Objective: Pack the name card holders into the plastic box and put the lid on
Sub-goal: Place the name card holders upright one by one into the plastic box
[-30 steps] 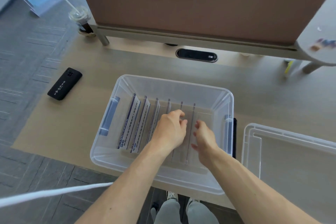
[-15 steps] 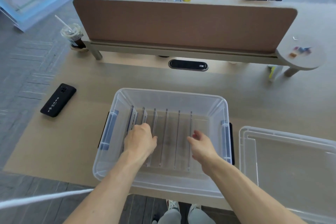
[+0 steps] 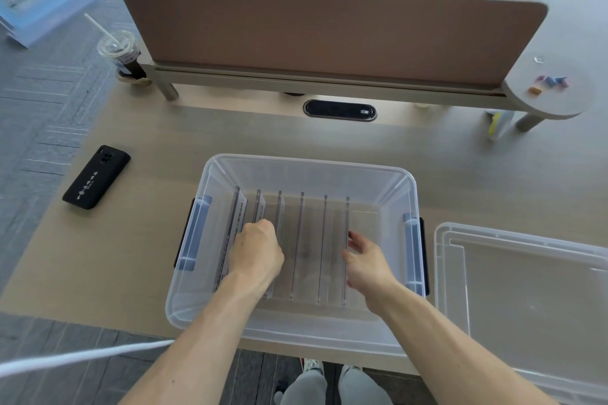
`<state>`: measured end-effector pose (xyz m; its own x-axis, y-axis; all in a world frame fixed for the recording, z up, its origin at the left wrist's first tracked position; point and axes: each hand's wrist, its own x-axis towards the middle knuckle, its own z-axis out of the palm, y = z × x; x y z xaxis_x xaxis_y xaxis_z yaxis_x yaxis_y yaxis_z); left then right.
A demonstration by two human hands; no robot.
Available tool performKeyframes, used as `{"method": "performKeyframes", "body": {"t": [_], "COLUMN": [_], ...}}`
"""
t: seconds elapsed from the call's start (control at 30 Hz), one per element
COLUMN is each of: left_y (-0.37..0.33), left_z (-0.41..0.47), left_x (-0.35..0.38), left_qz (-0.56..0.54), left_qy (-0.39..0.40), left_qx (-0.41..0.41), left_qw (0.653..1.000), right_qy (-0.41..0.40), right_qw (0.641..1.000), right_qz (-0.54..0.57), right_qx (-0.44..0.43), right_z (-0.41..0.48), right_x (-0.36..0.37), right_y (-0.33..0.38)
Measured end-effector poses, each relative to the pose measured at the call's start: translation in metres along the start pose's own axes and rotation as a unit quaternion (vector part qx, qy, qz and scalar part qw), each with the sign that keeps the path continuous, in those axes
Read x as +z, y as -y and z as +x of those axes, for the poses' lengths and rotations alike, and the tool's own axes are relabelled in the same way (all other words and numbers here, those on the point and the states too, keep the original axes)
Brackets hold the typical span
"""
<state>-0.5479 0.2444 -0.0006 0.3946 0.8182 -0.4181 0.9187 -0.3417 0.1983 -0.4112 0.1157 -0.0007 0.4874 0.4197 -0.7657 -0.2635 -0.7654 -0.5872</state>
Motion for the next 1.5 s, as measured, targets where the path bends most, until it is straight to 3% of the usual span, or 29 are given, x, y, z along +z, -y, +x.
{"method": "performKeyframes", "body": {"t": [0.23, 0.33, 0.4, 0.6, 1.13, 1.23, 1.3, 1.37, 1.5], "left_y": [0.001, 0.006, 0.011, 0.02, 0.02, 0.018, 0.017, 0.01, -0.019], "left_z": [0.001, 0.0, 0.0, 0.007, 0.01, 0.006, 0.005, 0.004, -0.008], "left_x": [-0.005, -0.017, -0.027, -0.027, -0.022, -0.033, -0.044, -0.06, -0.096], "left_qz": [-0.012, -0.047, -0.015, 0.077, 0.052, 0.054, -0.004, -0.152, -0.435], "left_qy": [-0.003, -0.08, -0.117, -0.011, -0.021, -0.053, -0.09, -0.08, -0.009], "left_qx": [0.01, 0.031, 0.032, -0.028, -0.017, -0.012, -0.006, -0.006, -0.011], "left_qw": [1.0, 0.995, 0.992, 0.997, 0.998, 0.997, 0.996, 0.985, 0.9], "right_qy": [-0.002, 0.0, 0.001, 0.0, -0.007, -0.014, -0.021, -0.026, -0.032], "right_qw": [1.0, 1.0, 1.0, 1.0, 1.0, 1.0, 1.0, 0.999, 0.994], "right_qz": [0.008, 0.015, 0.016, 0.01, 0.004, 0.013, 0.018, 0.027, 0.077], "right_qx": [0.003, 0.006, 0.008, 0.002, 0.005, 0.004, -0.006, -0.024, -0.071], "right_z": [0.002, 0.003, 0.002, 0.002, 0.005, 0.0, -0.004, -0.014, -0.042], "right_x": [0.001, 0.001, 0.001, 0.003, 0.004, 0.001, -0.002, -0.009, -0.031], "right_y": [-0.001, -0.002, -0.002, -0.002, -0.004, 0.002, 0.009, 0.021, 0.049]}}
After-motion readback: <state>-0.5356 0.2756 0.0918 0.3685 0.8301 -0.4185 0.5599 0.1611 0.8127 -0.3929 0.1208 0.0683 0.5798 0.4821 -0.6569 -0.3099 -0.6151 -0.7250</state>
